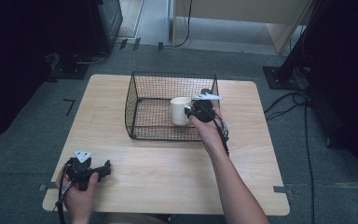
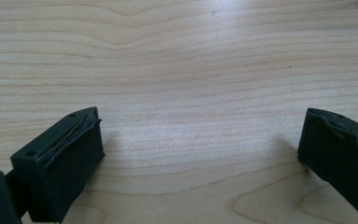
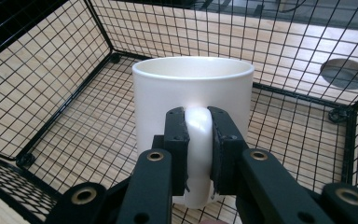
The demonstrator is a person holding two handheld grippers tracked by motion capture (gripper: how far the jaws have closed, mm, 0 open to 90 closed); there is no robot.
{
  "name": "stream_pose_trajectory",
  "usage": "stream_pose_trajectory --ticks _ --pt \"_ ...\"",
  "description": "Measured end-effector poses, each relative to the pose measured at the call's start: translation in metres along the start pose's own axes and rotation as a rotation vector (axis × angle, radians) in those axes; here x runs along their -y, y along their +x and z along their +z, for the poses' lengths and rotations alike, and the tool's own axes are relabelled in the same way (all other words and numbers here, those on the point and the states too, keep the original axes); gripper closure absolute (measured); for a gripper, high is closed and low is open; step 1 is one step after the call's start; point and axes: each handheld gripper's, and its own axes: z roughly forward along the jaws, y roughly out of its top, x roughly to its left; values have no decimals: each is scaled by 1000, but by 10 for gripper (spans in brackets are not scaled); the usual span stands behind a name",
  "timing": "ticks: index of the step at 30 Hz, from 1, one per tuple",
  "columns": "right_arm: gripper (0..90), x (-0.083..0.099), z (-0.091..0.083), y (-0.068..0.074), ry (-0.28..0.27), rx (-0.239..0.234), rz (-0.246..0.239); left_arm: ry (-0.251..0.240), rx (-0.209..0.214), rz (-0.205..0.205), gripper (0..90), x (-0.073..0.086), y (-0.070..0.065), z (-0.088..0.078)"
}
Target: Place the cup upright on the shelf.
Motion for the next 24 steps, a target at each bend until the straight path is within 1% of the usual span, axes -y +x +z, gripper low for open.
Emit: stream_pose_trajectory --ticks 1,2,4,5,8,10,13,16,17,20,24 --pt "791 0 0 0 0 0 0 0 0 0 1 0 0 0" --pt "758 0 -1 0 2 -11 5 -1 0 0 1 0 0 0" --pt "752 0 -1 0 2 -14 6 0 0 0 1 0 0 0" --pt "741 -1 -3 0 -6 -23 6 0 0 0 1 0 0 0" --pt "741 -1 -5 2 -2 -22 -2 0 0 0 1 0 0 0" --pt "741 -1 -5 2 3 -11 -8 -1 0 0 1 0 0 0" --pt "737 0 -5 2 6 -7 -4 0 0 0 1 0 0 0" --pt "729 1 -4 2 6 -10 -8 0 0 0 1 0 0 0" --pt "728 1 -4 2 11 -7 -16 0 0 0 1 0 0 0" --pt "728 1 -3 2 15 -14 -18 0 1 1 1 0 0 0" --pt "725 2 -2 3 14 -11 -16 0 1 1 1 0 0 0"
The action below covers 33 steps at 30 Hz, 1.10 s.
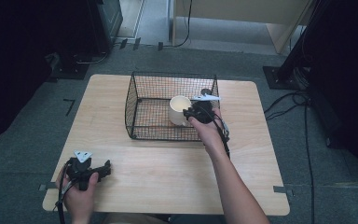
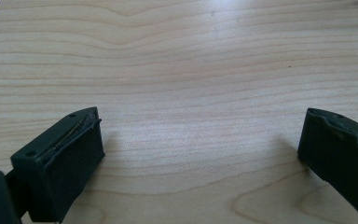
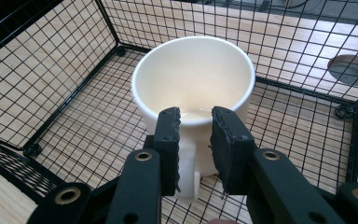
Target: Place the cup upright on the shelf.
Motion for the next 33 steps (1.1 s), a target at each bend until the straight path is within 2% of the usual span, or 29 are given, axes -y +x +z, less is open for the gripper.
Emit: stream_pose_trajectory --ticks 7,8,9,11,12,14,17,18,19,24,26,29,33 --pt "688 -2 -13 1 -40 -15 -7 0 0 0 1 0 0 0" --pt "673 -2 -15 2 -46 -15 -6 0 0 0 1 0 0 0" --pt "616 -1 -22 3 -59 -26 -10 0 0 0 1 0 0 0" --pt "591 -1 -25 3 -64 -31 -14 0 0 1 1 0 0 0" --pt "518 0 -32 4 -73 -40 -25 0 0 0 1 0 0 0" --pt "494 0 -35 5 -75 -47 -29 0 0 0 1 0 0 0" --pt "367 2 -44 7 -73 -57 -52 0 0 0 1 0 0 0" --pt "266 4 -50 9 -67 -70 -70 0 0 0 1 0 0 0" --pt "266 4 -50 9 -67 -70 -70 0 0 0 1 0 0 0" --pt "14 13 -68 13 -59 -80 -128 0 0 0 1 0 0 0" --pt "0 17 -75 14 -58 -84 -143 -1 0 0 1 0 0 0" --pt "0 27 -90 14 -73 -65 -160 -2 0 0 1 0 0 0" --pt "0 33 -99 11 -79 -61 -158 -2 0 0 1 0 0 0"
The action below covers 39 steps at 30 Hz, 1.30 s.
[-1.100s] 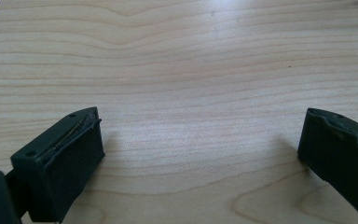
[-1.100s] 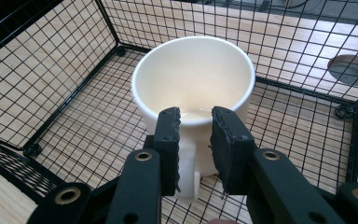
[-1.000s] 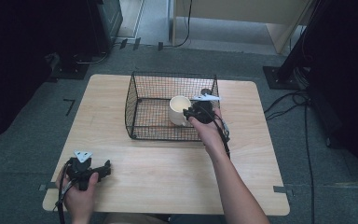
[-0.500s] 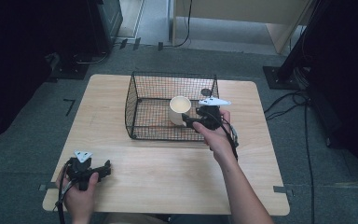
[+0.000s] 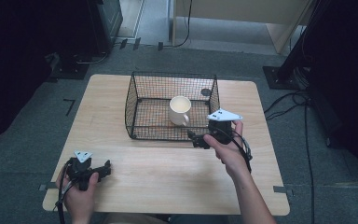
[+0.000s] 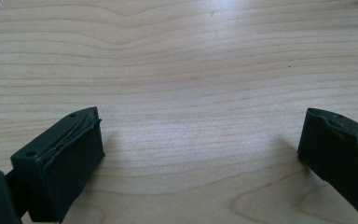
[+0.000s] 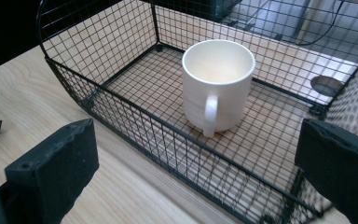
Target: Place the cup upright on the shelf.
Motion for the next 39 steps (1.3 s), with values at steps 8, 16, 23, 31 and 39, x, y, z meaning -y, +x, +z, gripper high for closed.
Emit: stream_pose_trajectory --ticks 8,16,23,31,39 --pt "0 18 -22 -8 -8 27 2 1 0 1 1 0 0 0" --pt "0 39 -38 -20 -11 49 29 2 1 2 1 0 0 0" --pt "0 60 -47 -35 -1 80 65 2 0 2 1 0 0 0" --pt "0 84 -51 -50 22 112 102 2 0 2 1 0 0 0" --pt "0 104 -51 -61 46 139 130 2 1 2 1 0 0 0"
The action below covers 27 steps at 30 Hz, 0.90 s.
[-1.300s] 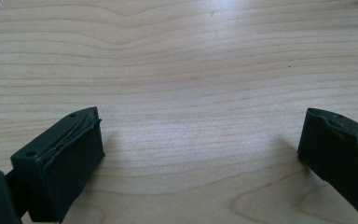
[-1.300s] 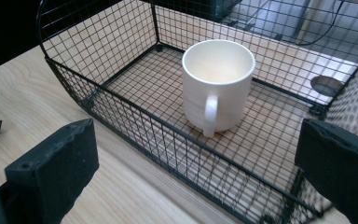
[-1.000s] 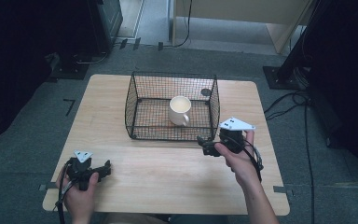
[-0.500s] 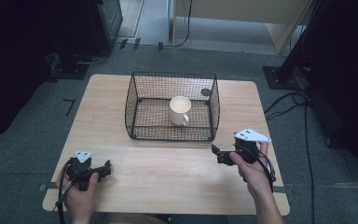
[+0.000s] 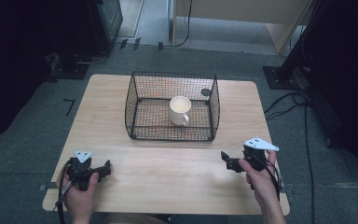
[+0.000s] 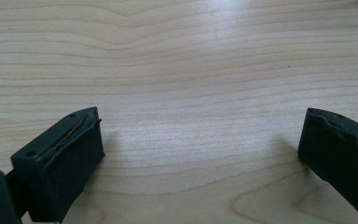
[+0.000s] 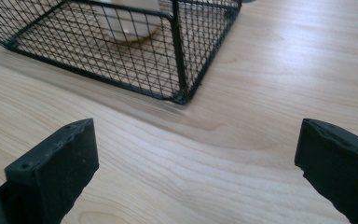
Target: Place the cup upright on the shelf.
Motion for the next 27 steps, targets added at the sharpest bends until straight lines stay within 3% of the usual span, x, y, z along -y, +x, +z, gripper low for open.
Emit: stream_pose_trajectory --ticks 14,27 --pt "0 31 -2 -24 41 48 49 0 0 0 1 0 0 0" --pt "0 53 -2 -37 79 98 77 -1 0 -1 1 0 0 0"
